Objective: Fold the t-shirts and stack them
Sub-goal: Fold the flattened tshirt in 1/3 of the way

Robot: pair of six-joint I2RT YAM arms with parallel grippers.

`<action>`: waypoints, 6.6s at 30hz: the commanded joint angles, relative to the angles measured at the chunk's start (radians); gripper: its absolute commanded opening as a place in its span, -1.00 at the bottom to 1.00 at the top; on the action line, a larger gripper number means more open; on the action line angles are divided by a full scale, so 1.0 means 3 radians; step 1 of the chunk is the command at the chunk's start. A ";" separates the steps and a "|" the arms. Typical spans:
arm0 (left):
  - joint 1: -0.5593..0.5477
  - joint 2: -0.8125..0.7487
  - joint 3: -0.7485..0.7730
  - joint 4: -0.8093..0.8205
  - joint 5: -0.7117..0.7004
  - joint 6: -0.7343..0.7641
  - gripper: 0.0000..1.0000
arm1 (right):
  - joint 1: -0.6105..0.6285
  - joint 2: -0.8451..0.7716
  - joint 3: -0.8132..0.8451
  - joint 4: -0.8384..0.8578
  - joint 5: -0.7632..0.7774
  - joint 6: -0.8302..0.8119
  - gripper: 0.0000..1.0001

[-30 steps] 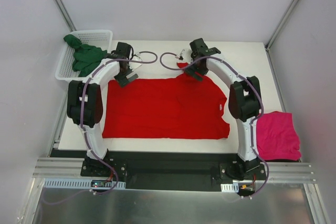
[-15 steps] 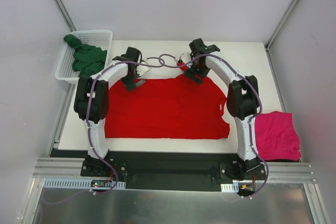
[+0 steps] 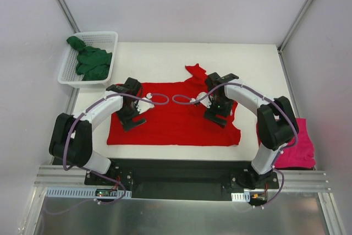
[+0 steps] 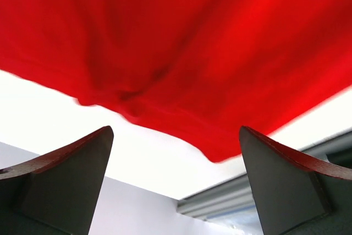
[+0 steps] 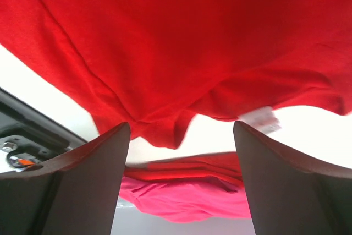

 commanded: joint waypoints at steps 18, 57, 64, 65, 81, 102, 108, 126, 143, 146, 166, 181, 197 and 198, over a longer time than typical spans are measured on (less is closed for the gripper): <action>0.0209 0.0024 -0.0607 0.0287 0.0398 -0.0034 0.92 | 0.0122 0.0377 -0.0108 0.0229 -0.0232 0.0211 0.59; 0.0204 -0.0625 -0.0250 -0.0423 0.0531 0.0130 0.91 | 0.0327 0.0004 -0.0522 -0.0186 -0.0140 0.0308 0.63; 0.0214 -0.0395 -0.0279 -0.0163 0.0541 0.0253 0.89 | 0.0342 0.0004 -0.0558 -0.0125 -0.0114 0.0324 0.63; 0.0214 -0.0324 -0.0336 -0.0077 0.0557 0.0278 0.89 | 0.0337 -0.0001 -0.0548 -0.0124 -0.0109 0.0319 0.63; 0.0225 0.0076 -0.0801 0.0492 0.0536 0.0385 0.85 | 0.0337 0.0014 -0.0482 -0.0109 -0.0048 0.0288 0.64; 0.0158 -0.0247 -0.1108 0.0170 0.0756 0.0130 0.86 | 0.0307 0.0111 -0.0323 -0.0216 -0.0048 0.0160 0.64; 0.0153 -0.0257 -0.1037 -0.0075 0.0879 0.0191 0.86 | 0.0291 0.0157 -0.0303 -0.0273 -0.0073 0.0134 0.65; 0.0081 -0.0246 -0.0807 -0.0397 0.1043 0.0176 0.83 | 0.0322 0.0055 -0.0426 -0.0293 -0.0196 0.0196 0.64; 0.0092 0.0304 0.1003 0.0302 0.0322 0.0022 0.93 | -0.0347 0.0718 0.1836 0.0310 0.0903 0.0155 0.65; 0.0112 0.0709 0.1289 0.0333 0.0245 0.0135 0.92 | -0.0445 0.1289 0.2406 0.0203 0.0832 0.0216 0.62; 0.0092 0.1190 0.1678 0.0333 -0.0072 0.0202 0.94 | -0.0456 0.1813 0.2913 0.1149 0.0004 0.0799 0.37; 0.0092 0.1395 0.1780 0.0328 -0.0036 0.0130 0.96 | -0.0180 0.1962 0.3097 0.0873 -0.0748 0.0799 0.15; 0.0030 0.1553 0.1985 0.0333 -0.0057 0.0171 0.99 | -0.0138 0.2299 0.3276 0.1087 -0.0319 0.0635 0.16; 0.0030 0.1548 0.1980 0.0333 -0.0057 0.0171 0.99 | -0.0138 0.2294 0.3292 0.1098 -0.0314 0.0635 0.17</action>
